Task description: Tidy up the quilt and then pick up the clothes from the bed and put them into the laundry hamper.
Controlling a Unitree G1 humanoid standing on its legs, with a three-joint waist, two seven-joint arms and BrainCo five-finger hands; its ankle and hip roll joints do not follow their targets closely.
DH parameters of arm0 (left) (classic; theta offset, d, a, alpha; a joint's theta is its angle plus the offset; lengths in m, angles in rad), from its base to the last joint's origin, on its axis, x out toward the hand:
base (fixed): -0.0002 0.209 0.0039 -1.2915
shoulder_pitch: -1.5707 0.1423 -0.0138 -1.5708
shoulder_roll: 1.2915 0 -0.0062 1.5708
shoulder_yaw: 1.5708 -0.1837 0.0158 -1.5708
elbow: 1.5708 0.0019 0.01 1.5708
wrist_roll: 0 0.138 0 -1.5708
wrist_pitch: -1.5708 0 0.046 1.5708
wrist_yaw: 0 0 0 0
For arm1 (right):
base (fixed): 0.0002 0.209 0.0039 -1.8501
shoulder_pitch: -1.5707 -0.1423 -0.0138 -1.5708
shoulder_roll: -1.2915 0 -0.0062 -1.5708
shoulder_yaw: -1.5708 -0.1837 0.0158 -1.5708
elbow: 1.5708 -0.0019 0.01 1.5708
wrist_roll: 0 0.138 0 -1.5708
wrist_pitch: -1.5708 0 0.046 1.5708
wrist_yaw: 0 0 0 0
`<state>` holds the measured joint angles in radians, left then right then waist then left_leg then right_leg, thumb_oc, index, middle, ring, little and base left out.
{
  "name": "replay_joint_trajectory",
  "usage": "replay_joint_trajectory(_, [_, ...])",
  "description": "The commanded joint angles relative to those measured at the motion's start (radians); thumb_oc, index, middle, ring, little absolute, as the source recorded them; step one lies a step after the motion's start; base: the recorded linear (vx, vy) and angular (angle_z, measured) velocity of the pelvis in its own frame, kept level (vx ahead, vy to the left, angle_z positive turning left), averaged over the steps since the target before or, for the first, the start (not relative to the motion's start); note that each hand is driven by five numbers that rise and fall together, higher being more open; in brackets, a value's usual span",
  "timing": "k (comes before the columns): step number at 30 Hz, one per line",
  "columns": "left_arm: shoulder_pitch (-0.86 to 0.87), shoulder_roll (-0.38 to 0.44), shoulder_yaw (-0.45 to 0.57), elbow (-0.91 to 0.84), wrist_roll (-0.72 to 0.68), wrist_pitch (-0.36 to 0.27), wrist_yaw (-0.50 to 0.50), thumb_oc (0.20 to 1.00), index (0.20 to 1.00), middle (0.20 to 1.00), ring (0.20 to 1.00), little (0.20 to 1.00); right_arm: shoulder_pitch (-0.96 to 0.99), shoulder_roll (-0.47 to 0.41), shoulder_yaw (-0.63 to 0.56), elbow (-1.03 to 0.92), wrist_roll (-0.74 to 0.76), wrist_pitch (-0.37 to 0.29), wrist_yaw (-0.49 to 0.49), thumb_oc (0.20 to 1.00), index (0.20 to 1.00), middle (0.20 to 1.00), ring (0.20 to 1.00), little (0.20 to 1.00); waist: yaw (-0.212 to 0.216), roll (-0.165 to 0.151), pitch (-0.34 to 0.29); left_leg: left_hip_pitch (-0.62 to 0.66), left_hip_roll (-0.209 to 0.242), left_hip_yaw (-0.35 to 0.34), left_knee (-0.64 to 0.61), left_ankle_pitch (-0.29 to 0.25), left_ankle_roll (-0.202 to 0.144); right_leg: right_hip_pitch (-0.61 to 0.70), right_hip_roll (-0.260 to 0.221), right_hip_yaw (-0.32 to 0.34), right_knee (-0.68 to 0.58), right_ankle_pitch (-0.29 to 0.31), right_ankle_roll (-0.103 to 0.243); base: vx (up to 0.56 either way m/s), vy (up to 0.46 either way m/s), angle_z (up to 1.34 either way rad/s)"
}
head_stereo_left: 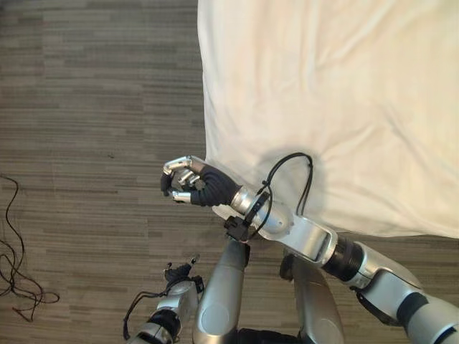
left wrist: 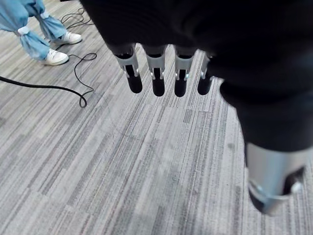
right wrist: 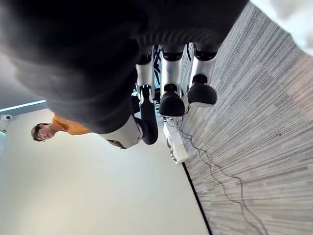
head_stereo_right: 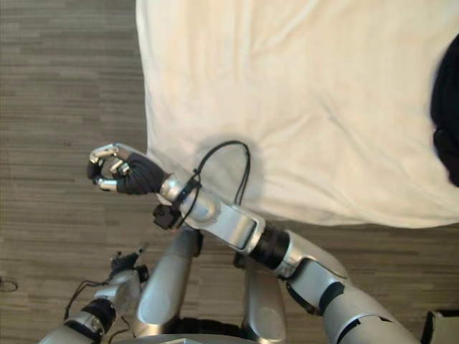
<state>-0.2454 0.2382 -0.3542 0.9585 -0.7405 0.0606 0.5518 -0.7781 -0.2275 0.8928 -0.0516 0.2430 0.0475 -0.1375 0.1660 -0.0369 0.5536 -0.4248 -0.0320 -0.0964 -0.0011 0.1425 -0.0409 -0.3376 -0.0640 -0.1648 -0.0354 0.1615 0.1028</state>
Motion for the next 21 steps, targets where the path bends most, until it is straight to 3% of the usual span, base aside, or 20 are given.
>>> replay_joint_trajectory(1, [0.039, -0.021, 0.009, 0.076, 0.019, 0.051, 0.04, 1.0, 1.0, 1.0, 1.0, 1.0, -0.011, 0.044, -0.083, -0.012, -0.033, -0.135, -0.134, 0.2, 0.2, 0.2, 0.2, 0.2, 0.01, -0.073, -0.034, 0.06, 0.005, 0.02, 0.062, -0.19, 0.026, 0.013, -0.08, 0.071, 0.053, -0.076, 0.066, 0.07, -0.095, -0.09])
replay_joint_trajectory(4, [0.048, -0.01, 0.049, 0.131, 0.083, 0.067, 0.027, 1.0, 1.0, 1.0, 1.0, 1.0, -0.052, -0.009, -0.209, 0.013, -0.069, -0.18, -0.202, 0.2, 0.2, 0.2, 0.2, 0.2, 0.017, -0.083, -0.034, 0.12, 0.008, 0.015, 0.056, -0.199, 0.025, 0.074, -0.081, 0.071, 0.048, -0.08, 0.07, 0.09, -0.081, -0.06])
replay_joint_trajectory(7, [0.064, 0.01, 0.08, 0.169, 0.184, 0.086, 0.0, 1.0, 1.0, 1.0, 1.0, 1.0, -0.116, -0.109, -0.364, 0.034, -0.068, -0.159, -0.244, 0.2, 0.2, 0.2, 0.2, 0.2, 0.016, -0.081, -0.034, 0.159, 0.012, 0.013, 0.057, -0.201, 0.024, 0.112, -0.086, 0.074, 0.05, -0.08, 0.073, 0.13, -0.102, -0.05])
replay_joint_trajectory(11, [0.076, 0.021, 0.065, 0.165, 0.261, 0.075, -0.042, 1.0, 1.0, 1.0, 1.0, 1.0, -0.132, -0.19, -0.427, 0.063, -0.052, -0.1, -0.263, 0.2, 0.2, 0.2, 0.2, 0.2, -0.001, -0.05, -0.034, 0.127, 0.011, 0.019, 0.074, -0.191, 0.025, 0.074, -0.092, 0.081, 0.073, -0.079, 0.068, 0.04, -0.008, -0.09])
replay_joint_trajectory(14, [0.089, 0.016, 0.032, 0.16, 0.265, 0.031, -0.066, 1.0, 1.0, 1.0, 1.0, 1.0, -0.082, -0.22, -0.427, 0.119, -0.045, -0.059, -0.28, 0.2, 0.2, 0.2, 0.2, 0.2, -0.031, -0.019, -0.034, 0.075, 0.007, 0.029, 0.088, -0.186, 0.026, 0.015, -0.09, 0.097, 0.086, -0.079, 0.06, -0.01, 0.049, -0.11])
replay_joint_trajectory(18, [0.097, -0.001, 0.02, 0.165, 0.257, -0.021, -0.069, 1.0, 1.0, 1.0, 1.0, 1.0, 0.028, -0.202, -0.421, 0.202, -0.036, -0.058, -0.301, 0.2, 0.2, 0.2, 0.2, 0.2, -0.06, -0.005, -0.034, 0.027, 0.002, 0.042, 0.098, -0.188, 0.03, -0.044, -0.086, 0.111, 0.091, -0.075, 0.053, -0.02, 0.031, -0.12])
replay_joint_trajectory(19, [0.096, -0.008, 0.017, 0.164, 0.244, -0.038, -0.066, 1.0, 1.0, 1.0, 1.0, 1.0, 0.092, -0.188, -0.422, 0.248, -0.071, -0.103, -0.301, 0.2, 0.2, 0.2, 0.2, 0.2, -0.075, -0.003, -0.034, 0.002, 0.001, 0.051, 0.105, -0.189, 0.031, -0.07, -0.086, 0.116, 0.091, -0.071, 0.051, -0.05, 0.052, -0.05])
replay_joint_trajectory(21, [0.093, -0.014, 0.011, 0.164, 0.228, -0.058, -0.062, 1.0, 1.0, 1.0, 1.0, 1.0, 0.157, -0.18, -0.429, 0.284, -0.059, -0.104, -0.314, 0.2, 0.2, 0.2, 0.2, 0.2, -0.093, 0.001, -0.034, -0.025, 0.0, 0.058, 0.108, -0.186, 0.032, -0.101, -0.086, 0.121, 0.094, -0.066, 0.049, -0.05, 0.042, -0.16])
